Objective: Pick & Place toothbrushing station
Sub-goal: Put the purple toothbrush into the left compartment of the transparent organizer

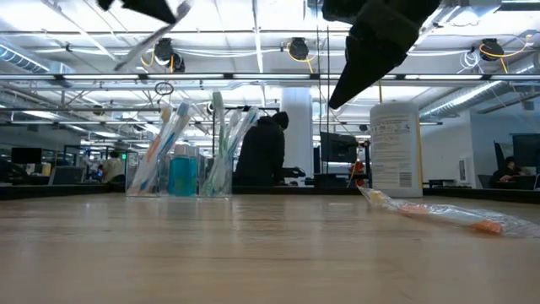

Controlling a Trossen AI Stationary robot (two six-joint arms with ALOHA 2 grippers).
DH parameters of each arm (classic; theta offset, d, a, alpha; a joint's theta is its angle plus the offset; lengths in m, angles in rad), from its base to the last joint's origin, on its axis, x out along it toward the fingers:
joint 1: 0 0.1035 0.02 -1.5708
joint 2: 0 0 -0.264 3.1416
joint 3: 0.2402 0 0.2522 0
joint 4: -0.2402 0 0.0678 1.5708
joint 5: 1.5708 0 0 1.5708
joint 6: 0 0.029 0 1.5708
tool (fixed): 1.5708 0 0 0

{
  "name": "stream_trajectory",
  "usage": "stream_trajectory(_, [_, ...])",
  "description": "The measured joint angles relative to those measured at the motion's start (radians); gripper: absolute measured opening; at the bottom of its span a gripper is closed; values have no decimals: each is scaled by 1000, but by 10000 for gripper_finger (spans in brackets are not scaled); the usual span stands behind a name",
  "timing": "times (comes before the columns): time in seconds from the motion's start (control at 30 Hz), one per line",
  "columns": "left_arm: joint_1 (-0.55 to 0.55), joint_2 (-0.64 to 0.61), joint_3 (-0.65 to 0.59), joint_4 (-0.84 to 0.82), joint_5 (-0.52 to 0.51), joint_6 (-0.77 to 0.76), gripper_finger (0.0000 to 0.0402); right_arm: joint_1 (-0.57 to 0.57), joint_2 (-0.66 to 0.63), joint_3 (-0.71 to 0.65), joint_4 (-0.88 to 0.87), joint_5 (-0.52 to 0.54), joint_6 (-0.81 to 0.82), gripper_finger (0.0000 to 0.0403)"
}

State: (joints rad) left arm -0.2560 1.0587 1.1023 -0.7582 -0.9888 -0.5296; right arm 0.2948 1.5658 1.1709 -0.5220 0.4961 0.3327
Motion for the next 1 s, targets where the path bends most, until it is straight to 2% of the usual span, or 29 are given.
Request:
stream_trajectory(0.1, [71,-16,-21,164,34,173,5,-11,0,0,-1,0,-22,116])
stream_trajectory(0.2, [142,-37,-90,262,67,205,3,-13,0,0,-5,0,-59,116])
stream_trajectory(0.33, [204,-60,-256,466,131,255,6,-12,0,0,-6,-3,-80,116])
stream_trajectory(0.5, [236,-138,-397,710,144,385,3,-12,0,0,-5,-3,-84,116])
stream_trajectory(0.67, [258,-192,-554,902,135,419,10,-12,0,0,-5,-3,-84,116])
stream_trajectory(0.77, [269,-195,-681,1079,121,439,4,-12,0,0,-5,-3,-81,116])
stream_trajectory(0.9, [274,-181,-840,1343,120,549,8,-12,0,0,-5,-3,-68,116])
stream_trajectory(1.0, [274,-176,-929,1457,96,608,12,-12,0,0,-4,-3,-73,116])
